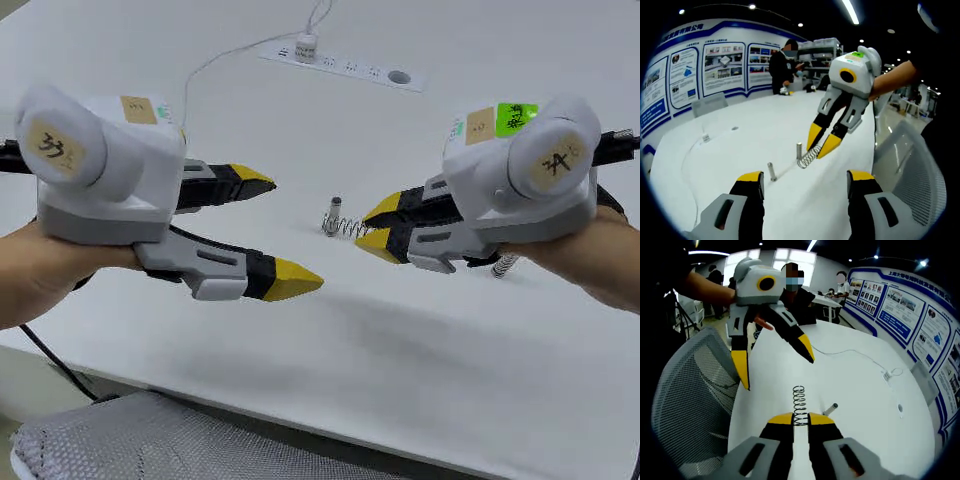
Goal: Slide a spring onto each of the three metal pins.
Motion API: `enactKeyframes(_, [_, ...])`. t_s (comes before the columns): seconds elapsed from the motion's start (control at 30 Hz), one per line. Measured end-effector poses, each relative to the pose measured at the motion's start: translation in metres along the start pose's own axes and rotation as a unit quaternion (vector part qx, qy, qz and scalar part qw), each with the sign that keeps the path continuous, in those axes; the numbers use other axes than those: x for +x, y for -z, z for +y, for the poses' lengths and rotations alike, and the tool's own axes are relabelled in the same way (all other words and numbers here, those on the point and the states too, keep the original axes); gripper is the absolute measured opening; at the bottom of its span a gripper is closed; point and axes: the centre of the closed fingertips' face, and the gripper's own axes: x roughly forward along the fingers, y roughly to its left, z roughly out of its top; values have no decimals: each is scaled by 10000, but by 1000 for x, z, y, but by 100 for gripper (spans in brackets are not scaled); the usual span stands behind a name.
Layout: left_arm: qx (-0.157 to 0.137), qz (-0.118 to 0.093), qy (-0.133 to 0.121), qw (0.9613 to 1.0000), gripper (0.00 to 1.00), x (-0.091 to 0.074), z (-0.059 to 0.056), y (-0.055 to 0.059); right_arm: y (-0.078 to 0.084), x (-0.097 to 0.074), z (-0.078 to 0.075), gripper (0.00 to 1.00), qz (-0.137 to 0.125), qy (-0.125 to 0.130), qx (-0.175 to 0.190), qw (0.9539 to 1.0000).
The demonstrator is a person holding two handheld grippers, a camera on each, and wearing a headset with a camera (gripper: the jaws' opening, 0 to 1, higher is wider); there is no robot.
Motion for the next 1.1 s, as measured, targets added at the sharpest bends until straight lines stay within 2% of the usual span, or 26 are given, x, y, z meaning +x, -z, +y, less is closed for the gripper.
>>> enactKeyframes(0.13, [149,54,120,9998,65,3,-9,0,-2,-8,10,10,-35,-34,-22,10000])
enactKeyframes(0.33, [270,-109,362,9989,53,2,-24,-8,-7,-18,23,10,-82,-67,-218,9997])
enactKeyframes(0.57, [402,-189,636,9970,41,4,-38,-13,-12,-24,31,10,-142,-128,-382,9991])
enactKeyframes(0.8, [439,-228,794,9956,32,7,-46,-16,-15,-28,35,10,-224,-213,-434,9986])
enactKeyframes(1.1, [516,-226,869,9946,20,9,-51,-17,-14,-28,38,10,-243,-340,-488,9979])
